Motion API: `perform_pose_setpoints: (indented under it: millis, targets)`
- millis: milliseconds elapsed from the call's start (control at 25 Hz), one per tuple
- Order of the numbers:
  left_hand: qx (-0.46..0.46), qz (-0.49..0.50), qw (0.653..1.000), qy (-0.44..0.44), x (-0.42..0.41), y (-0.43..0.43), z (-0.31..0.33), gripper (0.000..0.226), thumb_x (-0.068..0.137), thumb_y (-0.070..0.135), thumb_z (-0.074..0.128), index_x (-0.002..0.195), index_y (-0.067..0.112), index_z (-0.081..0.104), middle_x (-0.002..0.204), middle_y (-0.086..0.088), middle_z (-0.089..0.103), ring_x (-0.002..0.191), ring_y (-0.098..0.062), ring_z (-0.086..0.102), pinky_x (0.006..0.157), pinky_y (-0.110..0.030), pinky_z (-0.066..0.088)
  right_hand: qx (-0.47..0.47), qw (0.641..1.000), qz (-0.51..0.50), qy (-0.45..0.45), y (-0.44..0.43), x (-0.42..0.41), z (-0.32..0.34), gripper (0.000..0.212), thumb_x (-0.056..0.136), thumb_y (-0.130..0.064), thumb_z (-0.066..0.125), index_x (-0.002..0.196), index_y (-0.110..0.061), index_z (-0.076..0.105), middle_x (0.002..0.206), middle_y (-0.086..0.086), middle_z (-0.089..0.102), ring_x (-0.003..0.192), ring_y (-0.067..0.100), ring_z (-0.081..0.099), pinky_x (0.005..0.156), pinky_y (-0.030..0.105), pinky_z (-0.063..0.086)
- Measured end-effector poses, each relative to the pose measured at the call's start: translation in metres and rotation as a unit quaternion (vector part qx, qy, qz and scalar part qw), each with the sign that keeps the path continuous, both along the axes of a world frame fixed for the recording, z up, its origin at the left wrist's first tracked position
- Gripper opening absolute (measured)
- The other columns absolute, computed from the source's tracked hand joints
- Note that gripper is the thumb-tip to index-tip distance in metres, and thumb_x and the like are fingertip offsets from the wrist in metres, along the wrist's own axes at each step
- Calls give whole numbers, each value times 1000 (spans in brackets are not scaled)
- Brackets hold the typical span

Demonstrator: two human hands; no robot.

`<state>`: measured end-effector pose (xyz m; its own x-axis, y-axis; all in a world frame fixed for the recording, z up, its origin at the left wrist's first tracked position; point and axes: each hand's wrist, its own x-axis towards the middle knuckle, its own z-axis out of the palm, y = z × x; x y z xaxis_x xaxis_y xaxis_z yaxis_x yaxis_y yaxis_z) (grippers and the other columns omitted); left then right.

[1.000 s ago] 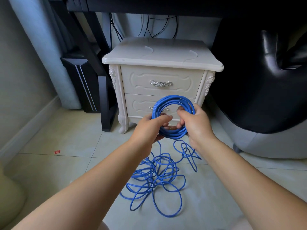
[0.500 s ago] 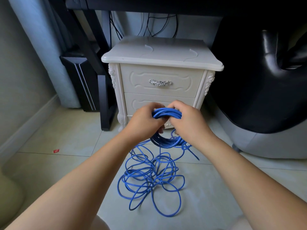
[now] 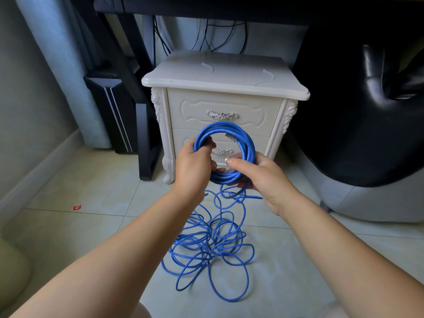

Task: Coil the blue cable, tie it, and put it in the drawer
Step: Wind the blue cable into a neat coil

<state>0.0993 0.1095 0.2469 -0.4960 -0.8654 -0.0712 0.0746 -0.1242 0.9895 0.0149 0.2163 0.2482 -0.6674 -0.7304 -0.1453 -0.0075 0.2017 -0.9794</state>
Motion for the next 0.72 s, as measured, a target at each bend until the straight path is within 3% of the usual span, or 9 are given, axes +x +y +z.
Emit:
perform_pose_setpoints:
  millis: [160, 240, 320, 400, 520, 560, 640, 720]
  targets:
    - [29, 46, 998, 23, -1, 9, 1, 12, 97, 14, 50, 88, 12, 59, 45, 8, 39, 44, -10, 44, 53, -26, 45, -10, 998, -1, -65, -3, 4, 1, 15, 86, -27, 71, 98, -20, 65, 76, -5, 74, 68, 14, 64, 61, 26, 43]
    - [82, 37, 995, 35, -1, 17, 0, 11, 98, 15, 50, 90, 13, 57, 44, 7, 43, 46, -11, 52, 57, -27, 43, -24, 995, -23, -93, -7, 6, 0, 12, 88, -24, 67, 98, -17, 64, 77, 0, 74, 74, 19, 66, 66, 34, 53]
    - [103, 23, 994, 19, -1, 24, -4, 13, 97, 20, 54, 87, 15, 59, 51, 6, 52, 60, -16, 58, 69, -30, 44, -30, 993, -67, -93, -11, 6, -3, 17, 90, -21, 63, 103, -10, 63, 81, 7, 76, 80, 27, 72, 82, 47, 57]
    - [83, -5, 996, -44, -1, 23, -12, 16, 94, 29, 61, 81, 19, 63, 73, 3, 63, 78, -17, 61, 78, -27, 46, -29, 992, -105, -63, -11, 2, -3, 10, 92, -20, 60, 97, -12, 63, 76, 9, 76, 76, 31, 73, 79, 48, 58]
    - [86, -92, 989, -75, 4, 15, -14, 11, 87, 29, 71, 87, 19, 67, 90, -3, 66, 91, -20, 63, 98, -41, 50, 7, 992, -117, 38, -7, -4, 2, 12, 91, -14, 56, 80, -18, 59, 61, 6, 71, 54, 20, 64, 55, 27, 52]
    - [76, -109, 989, -70, 6, 13, -13, 14, 84, 27, 73, 93, 19, 67, 90, -3, 66, 90, -19, 63, 97, -40, 51, 25, 991, -112, 70, -6, -7, 3, 15, 90, -13, 54, 77, -18, 58, 60, 6, 70, 50, 17, 60, 49, 22, 47]
    - [14, -114, 992, -59, 7, 10, -10, 32, 79, 23, 75, 109, 20, 64, 92, 0, 66, 84, -11, 63, 83, -26, 52, 66, 985, -99, 122, -4, -11, 6, 16, 88, -13, 52, 76, -22, 57, 61, 7, 71, 48, 15, 57, 43, 18, 40]
    - [-97, -118, 987, -57, 8, 11, -4, 49, 80, 10, 73, 124, 23, 58, 105, 4, 65, 80, 1, 62, 72, -11, 48, 110, 974, -76, 186, -2, -13, 6, 13, 88, -15, 52, 77, -21, 58, 64, 6, 71, 54, 18, 60, 48, 24, 43]
